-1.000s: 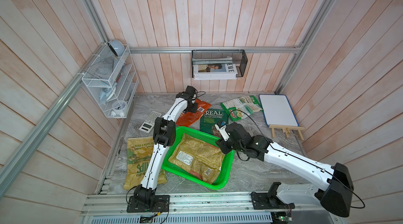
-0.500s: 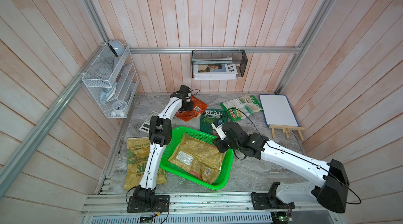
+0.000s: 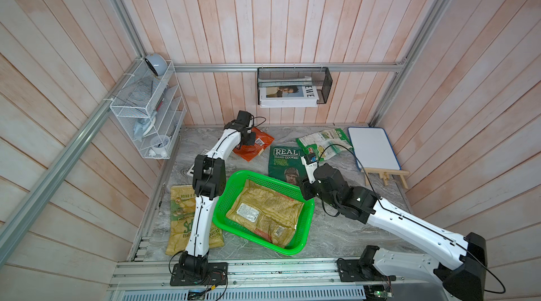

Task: Put the potato chips into the basket
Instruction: Pick up the potato chip from the center of the board.

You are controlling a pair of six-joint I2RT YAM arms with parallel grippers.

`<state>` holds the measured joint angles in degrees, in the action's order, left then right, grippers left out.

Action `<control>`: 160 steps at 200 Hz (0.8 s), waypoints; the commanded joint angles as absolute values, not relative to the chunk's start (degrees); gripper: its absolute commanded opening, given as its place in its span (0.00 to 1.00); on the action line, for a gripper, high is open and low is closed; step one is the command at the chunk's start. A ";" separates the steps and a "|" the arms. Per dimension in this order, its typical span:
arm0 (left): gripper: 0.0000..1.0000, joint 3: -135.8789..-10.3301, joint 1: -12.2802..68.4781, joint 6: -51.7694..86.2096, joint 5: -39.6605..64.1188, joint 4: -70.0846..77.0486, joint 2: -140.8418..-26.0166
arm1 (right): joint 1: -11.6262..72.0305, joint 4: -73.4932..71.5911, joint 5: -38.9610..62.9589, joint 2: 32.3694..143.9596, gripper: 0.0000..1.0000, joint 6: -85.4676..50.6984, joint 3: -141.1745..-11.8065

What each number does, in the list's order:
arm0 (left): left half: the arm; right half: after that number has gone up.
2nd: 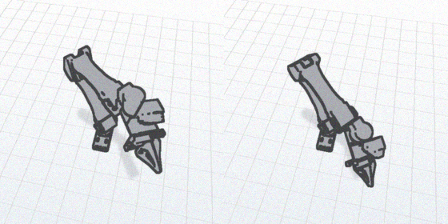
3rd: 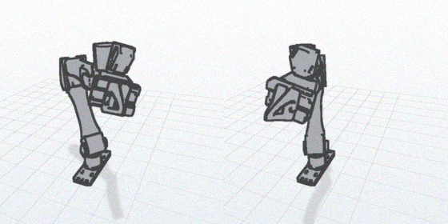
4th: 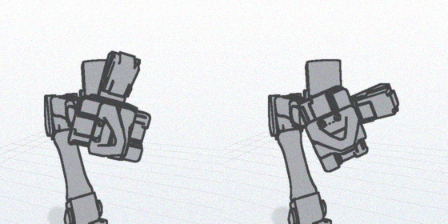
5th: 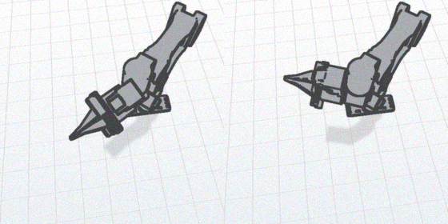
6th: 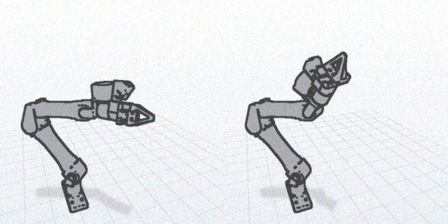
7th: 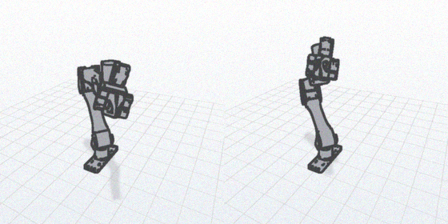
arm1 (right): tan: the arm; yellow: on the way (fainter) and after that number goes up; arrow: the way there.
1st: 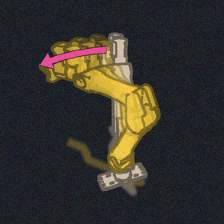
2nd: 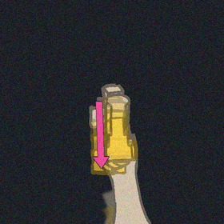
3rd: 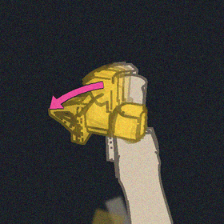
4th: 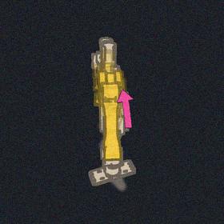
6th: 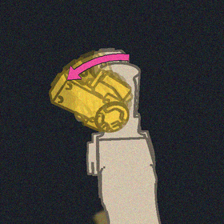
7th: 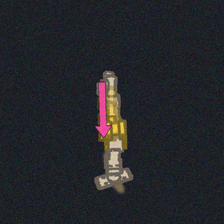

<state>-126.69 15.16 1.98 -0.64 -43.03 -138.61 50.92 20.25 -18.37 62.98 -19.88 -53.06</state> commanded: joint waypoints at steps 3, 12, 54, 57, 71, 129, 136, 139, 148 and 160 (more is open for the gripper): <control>0.00 -122.85 16.20 -0.06 -2.71 -36.55 -130.23 | 46.52 19.23 -23.05 61.17 0.41 -26.44 -50.98; 0.00 -120.06 16.74 -0.32 -3.70 -34.19 -127.57 | 43.57 18.63 -21.70 60.55 0.40 -29.20 -50.14; 0.00 -106.59 20.38 -2.16 -5.20 -25.00 -115.16 | 36.94 15.65 -21.36 54.51 0.41 -36.15 -43.28; 0.00 -105.47 20.65 -2.26 -5.24 -24.49 -114.31 | 36.84 15.63 -21.36 54.08 0.40 -36.27 -42.92; 0.00 -101.39 22.03 -3.13 -5.03 -23.76 -110.33 | 36.55 15.92 -21.21 51.99 0.40 -36.15 -41.89; 0.00 -86.45 26.91 -10.59 -5.26 -22.37 -93.26 | 36.19 13.28 -22.79 46.50 0.40 -32.03 -37.97; 0.00 -85.01 27.05 -10.96 -4.68 -22.41 -91.27 | 36.03 13.40 -23.08 46.45 0.40 -31.74 -37.98; 0.00 -84.32 27.11 -11.00 -4.43 -22.37 -90.44 | 35.91 13.44 -23.03 46.41 0.40 -31.66 -38.04; 0.00 -82.50 27.16 -11.07 -3.73 -22.40 -88.13 | 35.25 13.45 -22.57 46.41 0.40 -31.48 -38.14; 0.00 -79.99 27.16 -11.01 -2.51 -22.32 -85.24 | 34.52 13.11 -21.38 46.49 0.40 -31.04 -38.35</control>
<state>-83.07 27.22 -9.15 -4.49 -26.11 -91.53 35.86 14.83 -21.19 46.81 -32.75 -38.61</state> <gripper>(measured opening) 0.053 0.398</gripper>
